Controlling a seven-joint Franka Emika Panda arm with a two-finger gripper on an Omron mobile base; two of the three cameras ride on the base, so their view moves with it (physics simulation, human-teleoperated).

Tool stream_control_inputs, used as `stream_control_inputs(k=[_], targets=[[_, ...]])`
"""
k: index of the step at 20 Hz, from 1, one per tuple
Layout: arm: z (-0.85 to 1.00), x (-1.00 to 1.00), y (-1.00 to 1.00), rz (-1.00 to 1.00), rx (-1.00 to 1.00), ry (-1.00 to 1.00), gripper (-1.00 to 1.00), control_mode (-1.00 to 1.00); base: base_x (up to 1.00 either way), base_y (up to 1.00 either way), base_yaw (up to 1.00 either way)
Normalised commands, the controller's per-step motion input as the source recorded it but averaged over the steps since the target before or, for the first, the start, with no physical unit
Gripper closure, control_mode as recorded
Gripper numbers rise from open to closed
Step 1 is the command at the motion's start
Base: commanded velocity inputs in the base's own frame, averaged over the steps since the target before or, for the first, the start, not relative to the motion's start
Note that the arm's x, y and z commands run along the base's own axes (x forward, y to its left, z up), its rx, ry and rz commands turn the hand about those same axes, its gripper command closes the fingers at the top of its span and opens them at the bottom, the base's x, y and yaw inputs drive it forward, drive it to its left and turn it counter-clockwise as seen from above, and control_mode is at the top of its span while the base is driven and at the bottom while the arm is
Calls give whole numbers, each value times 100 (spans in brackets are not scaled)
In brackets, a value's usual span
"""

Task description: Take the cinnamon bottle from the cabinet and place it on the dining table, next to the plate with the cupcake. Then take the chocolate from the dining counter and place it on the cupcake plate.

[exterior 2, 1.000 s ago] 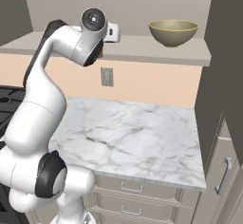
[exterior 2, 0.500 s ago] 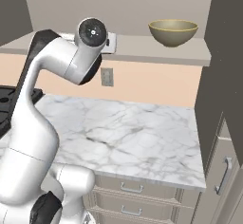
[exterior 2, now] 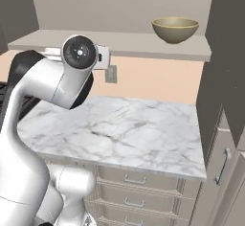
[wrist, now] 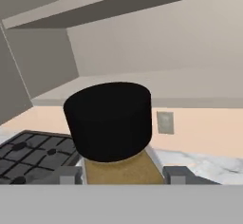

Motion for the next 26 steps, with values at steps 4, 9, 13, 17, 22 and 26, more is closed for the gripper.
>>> stream_control_inputs(k=[4,9,13,17,22,26], targets=[[0,0,0,0,0,0,100,100,-100,19,16],[0,0,0,0,0,0,100,100,-100,3,60],[0,0,0,0,0,0,100,100,-70,0,91],[0,0,0,0,0,0,100,100,-52,0,98],[0,0,0,0,0,0,100,100,-45,0,99],[0,0,0,0,0,0,100,100,-33,0,100]])
